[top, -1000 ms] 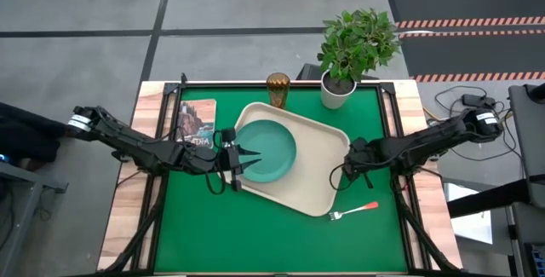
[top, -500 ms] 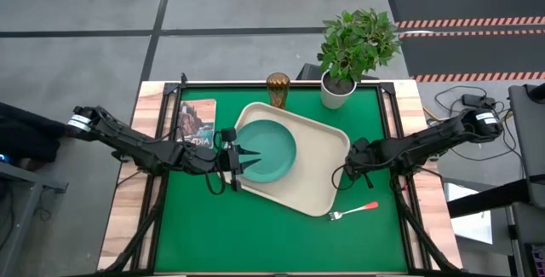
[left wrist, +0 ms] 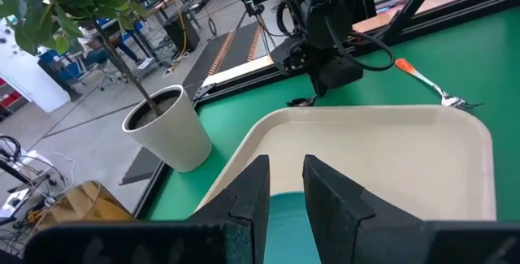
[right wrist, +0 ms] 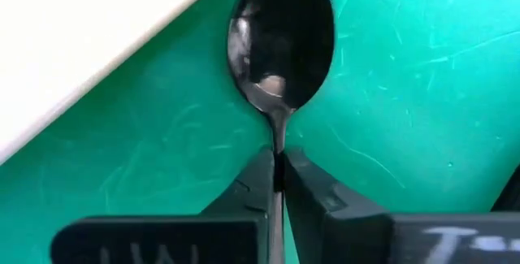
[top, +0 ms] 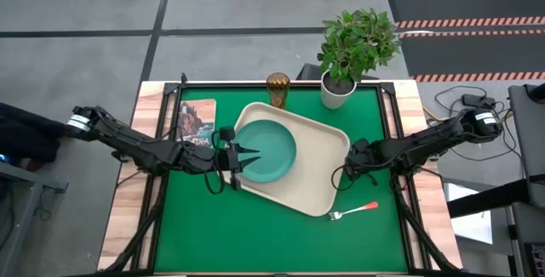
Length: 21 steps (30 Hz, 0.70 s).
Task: Pick and place plate/cup/fork/spoon on tray
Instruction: Put the black spoon on the right side of the green plate
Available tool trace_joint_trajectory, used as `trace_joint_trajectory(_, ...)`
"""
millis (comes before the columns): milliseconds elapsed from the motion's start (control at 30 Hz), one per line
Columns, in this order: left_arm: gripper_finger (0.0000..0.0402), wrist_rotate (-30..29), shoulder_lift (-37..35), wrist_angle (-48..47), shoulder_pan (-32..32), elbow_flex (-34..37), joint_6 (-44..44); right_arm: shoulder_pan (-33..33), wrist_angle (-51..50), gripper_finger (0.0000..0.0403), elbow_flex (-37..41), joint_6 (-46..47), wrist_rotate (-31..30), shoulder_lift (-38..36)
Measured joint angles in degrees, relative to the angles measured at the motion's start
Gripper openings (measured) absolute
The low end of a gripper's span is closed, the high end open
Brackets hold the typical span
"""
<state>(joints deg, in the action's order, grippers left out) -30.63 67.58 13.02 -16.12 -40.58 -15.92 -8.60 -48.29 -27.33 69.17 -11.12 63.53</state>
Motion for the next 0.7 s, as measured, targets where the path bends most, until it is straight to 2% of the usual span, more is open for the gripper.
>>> trace_joint_trajectory(133,0.0059,-0.09,-0.21,0.01,0.00,-0.02,-0.23,0.00,-3.07,0.0012,-2.13,0.25,1.18,-0.08)
trace_joint_trajectory(300,0.0059,-0.18,-0.22,0.00,0.00,-0.02,-1.23,0.00,-11.82,0.0011,-8.20,0.33,1.50,-0.97)
trace_joint_trajectory(467,0.0059,-0.30,-0.22,0.04,0.02,-0.02,-1.42,0.00,-15.88,0.0011,-14.26,2.27,3.60,-2.70)
trace_joint_trajectory(567,0.0059,-0.31,-0.22,0.05,0.00,-0.04,-1.40,-0.09,-12.60,0.0011,-16.57,4.36,5.45,-3.32)
trace_joint_trajectory(700,0.0059,-0.28,-0.22,0.05,0.00,-0.04,-1.11,-0.15,-1.78,0.0011,-17.00,6.45,5.60,-2.65)
